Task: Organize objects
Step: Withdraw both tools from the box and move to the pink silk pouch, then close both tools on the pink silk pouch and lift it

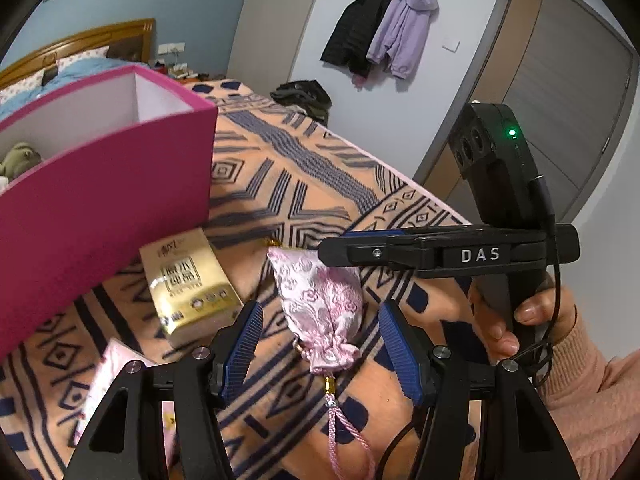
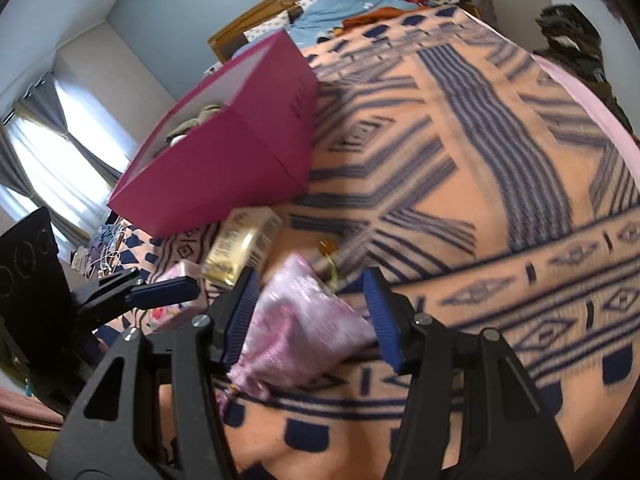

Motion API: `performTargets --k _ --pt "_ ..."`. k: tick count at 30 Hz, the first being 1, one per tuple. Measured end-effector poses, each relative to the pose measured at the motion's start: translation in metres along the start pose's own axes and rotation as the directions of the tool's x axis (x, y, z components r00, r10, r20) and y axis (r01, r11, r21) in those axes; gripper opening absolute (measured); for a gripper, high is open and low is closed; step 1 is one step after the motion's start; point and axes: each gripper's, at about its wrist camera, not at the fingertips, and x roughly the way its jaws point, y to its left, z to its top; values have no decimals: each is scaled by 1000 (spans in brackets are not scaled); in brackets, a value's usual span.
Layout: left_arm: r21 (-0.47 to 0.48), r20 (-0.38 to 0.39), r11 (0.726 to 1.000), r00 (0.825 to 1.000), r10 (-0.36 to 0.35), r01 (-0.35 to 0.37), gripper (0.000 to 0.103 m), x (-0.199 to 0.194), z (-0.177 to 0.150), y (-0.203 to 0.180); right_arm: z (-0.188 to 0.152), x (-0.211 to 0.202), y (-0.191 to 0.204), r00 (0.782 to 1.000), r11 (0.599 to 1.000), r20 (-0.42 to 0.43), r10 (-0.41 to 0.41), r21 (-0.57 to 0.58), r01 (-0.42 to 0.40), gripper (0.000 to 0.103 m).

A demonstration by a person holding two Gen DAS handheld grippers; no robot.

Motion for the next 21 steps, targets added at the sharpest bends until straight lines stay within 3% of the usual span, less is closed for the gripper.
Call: performTargets --k 7,16,21 --pt "-25 -43 999 999 -22 21 62 12 -7 -1 -12 2 -9 1000 1000 -24 4 29 -4 63" --pt "-46 -92 999 995 -33 29 59 28 -10 -1 -18 10 -1 999 1000 -34 21 15 -21 63" --pt "-77 -108 996 993 -46 38 45 33 -13 7 -18 13 2 999 1000 -33 14 12 -14 63"
